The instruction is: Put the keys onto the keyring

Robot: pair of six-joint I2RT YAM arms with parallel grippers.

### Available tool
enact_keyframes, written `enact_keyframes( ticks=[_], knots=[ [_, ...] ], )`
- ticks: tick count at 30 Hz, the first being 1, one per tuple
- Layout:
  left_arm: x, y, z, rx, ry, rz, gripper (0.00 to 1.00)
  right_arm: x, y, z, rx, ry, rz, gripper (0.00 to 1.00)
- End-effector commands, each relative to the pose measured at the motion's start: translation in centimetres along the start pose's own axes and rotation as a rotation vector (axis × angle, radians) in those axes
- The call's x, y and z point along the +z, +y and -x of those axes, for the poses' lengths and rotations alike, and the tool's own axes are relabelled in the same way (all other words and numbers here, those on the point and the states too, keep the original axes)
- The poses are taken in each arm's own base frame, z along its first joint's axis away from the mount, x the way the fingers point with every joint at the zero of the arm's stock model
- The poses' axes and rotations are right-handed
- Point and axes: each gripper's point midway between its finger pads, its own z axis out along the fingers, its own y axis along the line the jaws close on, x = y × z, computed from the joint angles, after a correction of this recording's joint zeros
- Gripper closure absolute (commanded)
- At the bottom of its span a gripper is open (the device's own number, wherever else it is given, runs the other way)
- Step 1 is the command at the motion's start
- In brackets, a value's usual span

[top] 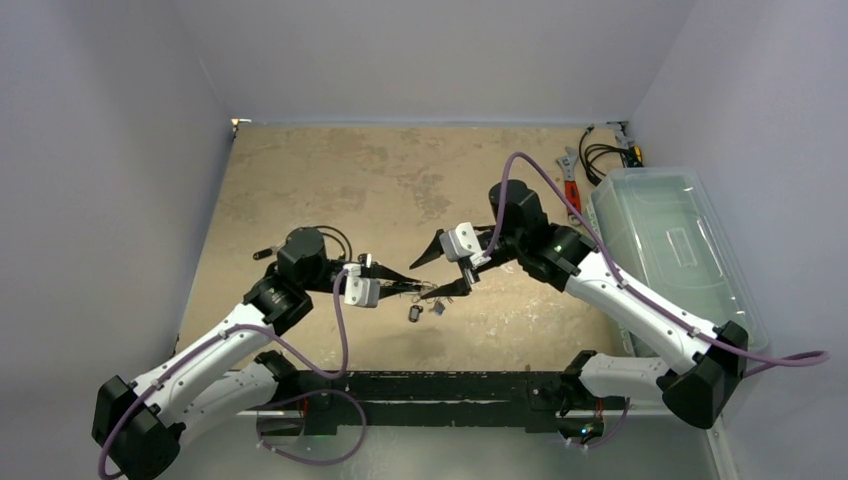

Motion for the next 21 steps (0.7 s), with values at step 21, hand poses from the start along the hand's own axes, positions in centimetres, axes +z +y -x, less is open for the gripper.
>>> enact_keyframes(
  ticks=[21],
  knots=[
    [-0.64, 0.99, 3.7, 0.115, -0.066, 0.038, 1.0, -0.25, -0.37, 1.98, -0.082, -0.082, -0.056, 0.7]
  ],
)
